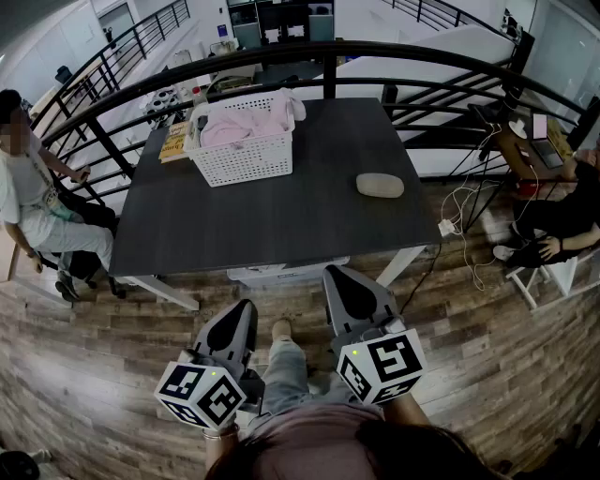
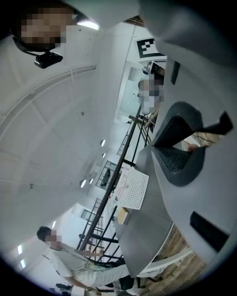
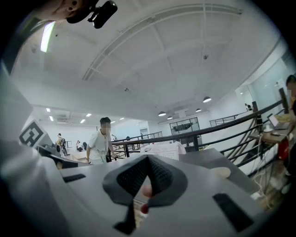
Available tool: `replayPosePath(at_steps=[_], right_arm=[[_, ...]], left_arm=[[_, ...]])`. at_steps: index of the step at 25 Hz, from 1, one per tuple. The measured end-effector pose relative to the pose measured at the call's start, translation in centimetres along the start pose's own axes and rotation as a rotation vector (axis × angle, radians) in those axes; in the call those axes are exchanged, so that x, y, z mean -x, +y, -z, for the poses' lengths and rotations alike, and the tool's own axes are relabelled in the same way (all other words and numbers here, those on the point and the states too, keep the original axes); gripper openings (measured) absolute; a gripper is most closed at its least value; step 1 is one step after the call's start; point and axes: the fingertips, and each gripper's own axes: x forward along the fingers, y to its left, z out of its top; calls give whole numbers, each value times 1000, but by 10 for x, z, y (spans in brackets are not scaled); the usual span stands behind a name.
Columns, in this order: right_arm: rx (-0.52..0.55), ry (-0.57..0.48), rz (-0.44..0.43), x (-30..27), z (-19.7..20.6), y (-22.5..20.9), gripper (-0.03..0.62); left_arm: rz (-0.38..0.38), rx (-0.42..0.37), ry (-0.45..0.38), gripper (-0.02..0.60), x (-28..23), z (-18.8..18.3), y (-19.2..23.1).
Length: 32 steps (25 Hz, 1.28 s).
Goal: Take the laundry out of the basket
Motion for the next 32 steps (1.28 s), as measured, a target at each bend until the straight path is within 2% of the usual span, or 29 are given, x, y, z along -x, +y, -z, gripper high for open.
replayPosePath(at_steps=[9,15,24,32], right_arm=[[-11,-5,-3,-62,-14,-11,15],[18,-23,4,-110,-27,-13,15],[12,-60,-41,-183,-47,6,15],[10,-68,-29,-232,-49,21,15]], left_arm=[[10,-1,4,-3,-42,-34,41],[25,7,11,-3,-70,-59,74],[74,2,7,-3,-101,-99,133],[102,16,13,-3,-120,-121,183]])
